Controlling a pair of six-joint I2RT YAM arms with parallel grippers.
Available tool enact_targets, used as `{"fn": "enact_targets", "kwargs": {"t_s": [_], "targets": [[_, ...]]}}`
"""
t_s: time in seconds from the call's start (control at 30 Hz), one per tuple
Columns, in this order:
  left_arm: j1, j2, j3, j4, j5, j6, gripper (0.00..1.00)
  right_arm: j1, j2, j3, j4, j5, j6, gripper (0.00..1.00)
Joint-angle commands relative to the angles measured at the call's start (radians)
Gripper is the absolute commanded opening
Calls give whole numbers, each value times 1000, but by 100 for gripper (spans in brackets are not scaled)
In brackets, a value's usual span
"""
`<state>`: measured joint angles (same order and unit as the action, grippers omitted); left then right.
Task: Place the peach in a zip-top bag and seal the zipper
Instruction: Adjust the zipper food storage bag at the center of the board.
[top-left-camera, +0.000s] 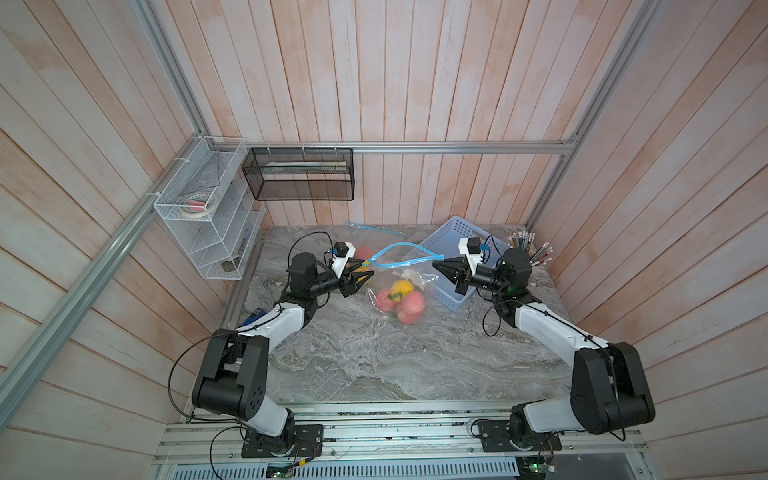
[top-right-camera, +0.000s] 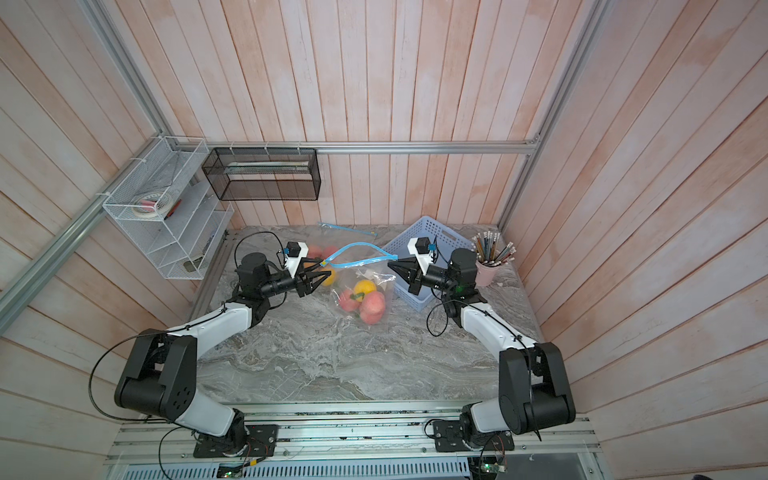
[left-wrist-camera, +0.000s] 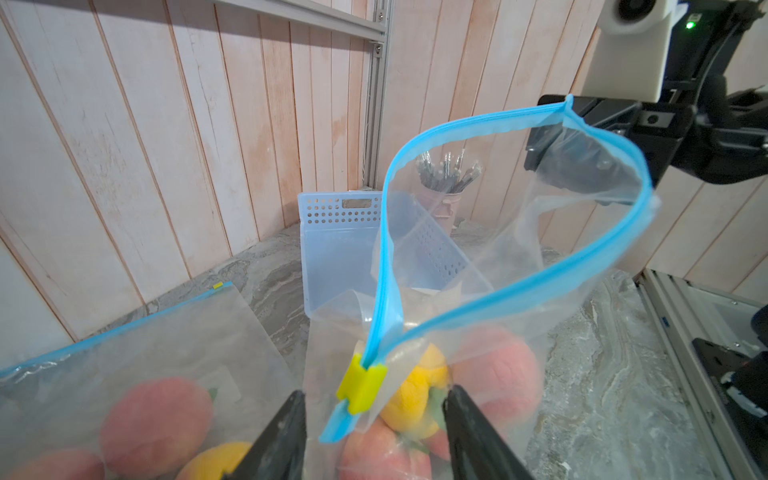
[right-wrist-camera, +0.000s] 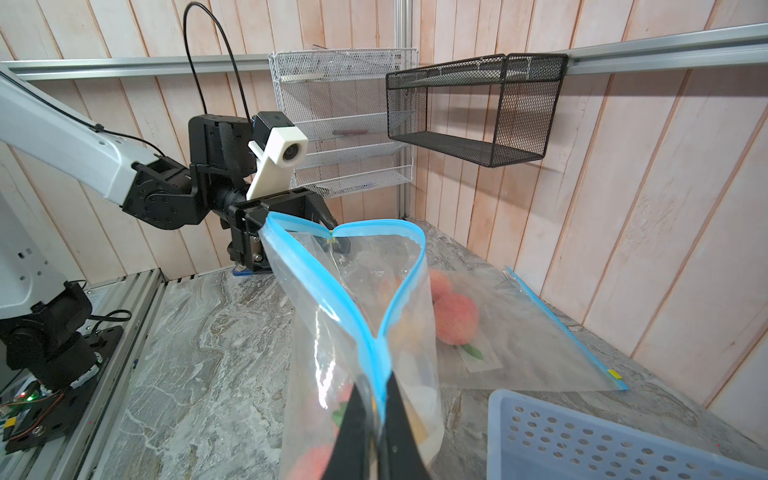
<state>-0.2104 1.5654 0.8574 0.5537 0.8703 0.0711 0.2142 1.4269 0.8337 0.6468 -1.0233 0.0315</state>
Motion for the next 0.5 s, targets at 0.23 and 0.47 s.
{"fn": "enact_targets", "kwargs": {"t_s": [0.23,0.47], "targets": [[12,-25,34,31,47,51,20,-6,0,25,-24,9,-25,0],[19,-164,65,-149,16,123,2,-7,-80,57,-208,152,-73,0]]}}
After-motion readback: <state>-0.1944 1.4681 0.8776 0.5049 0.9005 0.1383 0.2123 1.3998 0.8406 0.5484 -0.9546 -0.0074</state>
